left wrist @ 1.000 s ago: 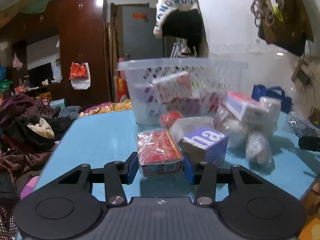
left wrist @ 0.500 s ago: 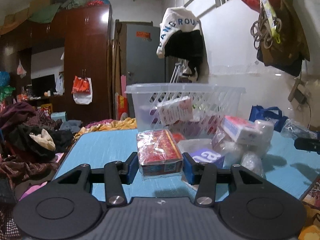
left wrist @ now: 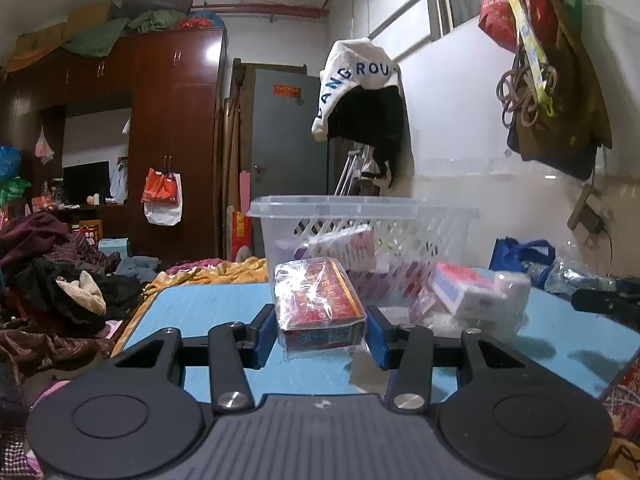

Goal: Organize objects
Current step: 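Carry both held items over the white basket and open both tools, then grasp the blue 'ha' box with the left tool while the right tool grasps a white roll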

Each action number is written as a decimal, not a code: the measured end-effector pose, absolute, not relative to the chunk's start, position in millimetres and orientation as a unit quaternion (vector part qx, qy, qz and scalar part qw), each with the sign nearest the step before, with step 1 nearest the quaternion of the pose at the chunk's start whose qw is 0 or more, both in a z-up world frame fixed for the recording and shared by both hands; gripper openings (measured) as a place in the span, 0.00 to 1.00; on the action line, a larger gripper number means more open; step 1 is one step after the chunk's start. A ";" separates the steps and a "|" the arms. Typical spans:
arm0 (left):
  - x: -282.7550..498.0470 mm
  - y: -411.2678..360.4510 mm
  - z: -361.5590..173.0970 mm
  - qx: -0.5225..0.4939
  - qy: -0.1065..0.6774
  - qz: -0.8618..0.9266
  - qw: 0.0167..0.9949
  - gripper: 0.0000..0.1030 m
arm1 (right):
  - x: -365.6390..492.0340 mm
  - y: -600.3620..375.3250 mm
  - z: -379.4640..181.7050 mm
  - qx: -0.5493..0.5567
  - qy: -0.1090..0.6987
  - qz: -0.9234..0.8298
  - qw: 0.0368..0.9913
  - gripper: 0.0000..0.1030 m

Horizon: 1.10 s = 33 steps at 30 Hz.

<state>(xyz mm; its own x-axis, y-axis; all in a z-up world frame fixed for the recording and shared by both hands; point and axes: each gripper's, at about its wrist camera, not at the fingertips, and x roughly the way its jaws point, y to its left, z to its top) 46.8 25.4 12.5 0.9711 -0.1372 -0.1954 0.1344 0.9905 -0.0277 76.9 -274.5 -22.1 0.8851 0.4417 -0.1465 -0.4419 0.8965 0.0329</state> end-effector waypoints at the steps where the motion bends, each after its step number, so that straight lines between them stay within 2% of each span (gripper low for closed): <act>1: 46.4 24.5 15.0 -0.009 0.094 -0.070 0.993 0.49 | 77.6 -274.0 -21.5 -0.002 0.074 0.227 0.971 0.57; 6: 59.0 21.5 42.7 -0.021 0.064 -0.084 0.994 0.49 | 90.7 -267.6 3.6 -0.010 0.055 0.234 0.971 0.56; 11: 108.5 9.0 93.1 -0.020 0.038 -0.095 0.994 0.49 | 138.0 -246.2 53.9 -0.020 0.002 0.235 0.972 0.56; 15: 177.0 -2.6 121.5 -0.034 0.082 -0.117 0.989 0.49 | 196.8 -222.9 81.6 -0.038 0.012 0.241 0.970 0.56; 18: 220.2 -6.4 123.5 -0.040 0.130 -0.111 0.985 0.49 | 239.3 -205.6 83.8 -0.055 0.050 0.226 0.971 0.56; 19: 229.6 -6.1 120.9 -0.045 0.138 -0.111 0.983 0.51 | 247.2 -202.8 81.8 -0.054 0.059 0.227 0.971 0.56; 20: 236.3 -7.1 117.3 -0.046 0.144 -0.111 0.982 0.61 | 252.3 -200.4 79.2 -0.055 0.066 0.230 0.969 0.56; 21: 242.8 -7.7 113.3 -0.045 0.151 -0.114 0.981 0.73 | 254.2 -199.2 76.3 -0.056 0.067 0.232 0.969 0.60; 22: 248.5 -8.2 108.5 -0.044 0.156 -0.119 0.980 0.90 | 253.9 -198.6 74.0 -0.056 0.064 0.233 0.969 0.68; 23: 248.4 -7.0 103.9 -0.041 0.156 -0.118 0.980 0.91 | 254.1 -197.0 72.9 -0.057 0.067 0.232 0.969 0.93; 24: 244.5 -6.1 99.3 -0.038 0.150 -0.111 0.982 0.91 | 251.9 -197.4 72.3 -0.055 0.068 0.226 0.970 1.00; 30: 171.9 10.5 86.1 -0.035 0.112 -0.104 0.988 0.91 | 196.3 -230.1 53.3 -0.031 0.074 0.237 0.968 1.00; 33: 127.1 19.1 67.0 -0.048 0.100 -0.109 0.988 0.91 | 172.0 -248.6 28.5 -0.005 0.108 0.235 0.966 1.00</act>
